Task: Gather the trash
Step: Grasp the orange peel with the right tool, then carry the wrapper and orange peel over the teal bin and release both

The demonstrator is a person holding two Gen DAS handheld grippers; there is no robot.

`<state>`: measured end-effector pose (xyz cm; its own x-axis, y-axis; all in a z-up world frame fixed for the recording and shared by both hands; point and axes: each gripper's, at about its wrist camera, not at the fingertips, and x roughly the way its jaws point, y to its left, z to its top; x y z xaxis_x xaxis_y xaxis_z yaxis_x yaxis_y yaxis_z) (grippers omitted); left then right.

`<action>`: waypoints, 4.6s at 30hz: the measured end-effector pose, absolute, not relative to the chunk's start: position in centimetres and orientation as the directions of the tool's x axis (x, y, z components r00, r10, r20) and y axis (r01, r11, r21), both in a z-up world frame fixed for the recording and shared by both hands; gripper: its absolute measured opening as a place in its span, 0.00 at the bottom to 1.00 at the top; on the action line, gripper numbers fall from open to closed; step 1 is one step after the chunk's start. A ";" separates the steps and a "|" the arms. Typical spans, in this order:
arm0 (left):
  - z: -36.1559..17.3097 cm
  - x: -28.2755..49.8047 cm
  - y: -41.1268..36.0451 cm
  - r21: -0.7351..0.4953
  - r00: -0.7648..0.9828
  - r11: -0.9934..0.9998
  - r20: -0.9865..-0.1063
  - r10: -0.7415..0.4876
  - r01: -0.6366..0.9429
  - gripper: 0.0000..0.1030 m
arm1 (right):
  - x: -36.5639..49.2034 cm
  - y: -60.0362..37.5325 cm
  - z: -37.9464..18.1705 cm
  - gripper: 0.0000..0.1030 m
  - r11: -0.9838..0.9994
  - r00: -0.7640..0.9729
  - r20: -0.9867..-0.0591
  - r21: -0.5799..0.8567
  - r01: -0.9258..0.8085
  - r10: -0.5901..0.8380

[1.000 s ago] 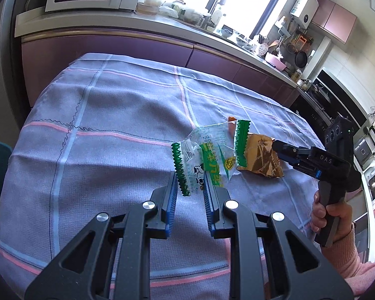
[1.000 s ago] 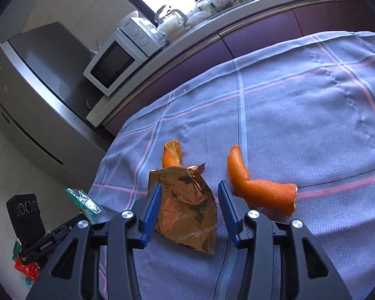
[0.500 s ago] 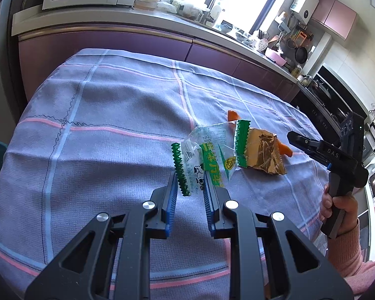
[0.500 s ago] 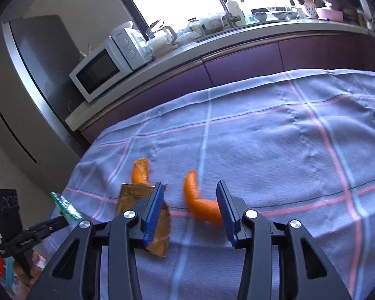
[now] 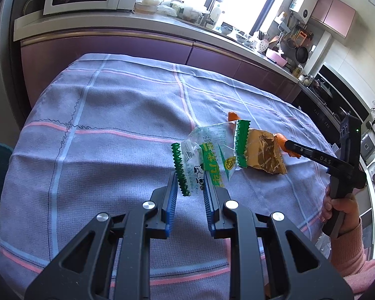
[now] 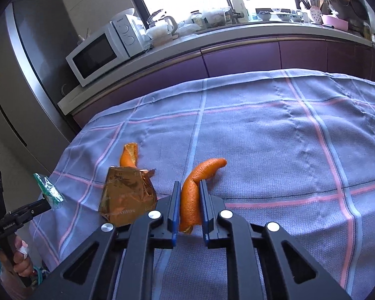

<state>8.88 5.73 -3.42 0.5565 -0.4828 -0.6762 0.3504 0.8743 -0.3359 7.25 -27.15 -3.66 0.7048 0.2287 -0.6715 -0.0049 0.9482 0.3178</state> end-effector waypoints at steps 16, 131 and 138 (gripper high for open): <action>-2.0 7.2 9.2 -0.321 0.615 0.894 -0.649 -0.448 0.313 0.20 | 5.9 -17.6 1.1 0.13 0.866 0.689 -0.532 0.386 -0.318 0.491; -9.4 6.7 36.3 -0.204 0.618 0.905 -0.782 0.078 -0.372 0.23 | 15.0 21.4 -4.7 0.13 0.563 0.141 -0.743 0.355 -0.746 0.655; -9.9 7.0 36.5 -0.213 0.608 0.900 -0.791 0.070 -0.381 0.27 | 15.4 21.3 -5.1 0.16 0.572 0.132 -0.744 0.374 -0.730 0.656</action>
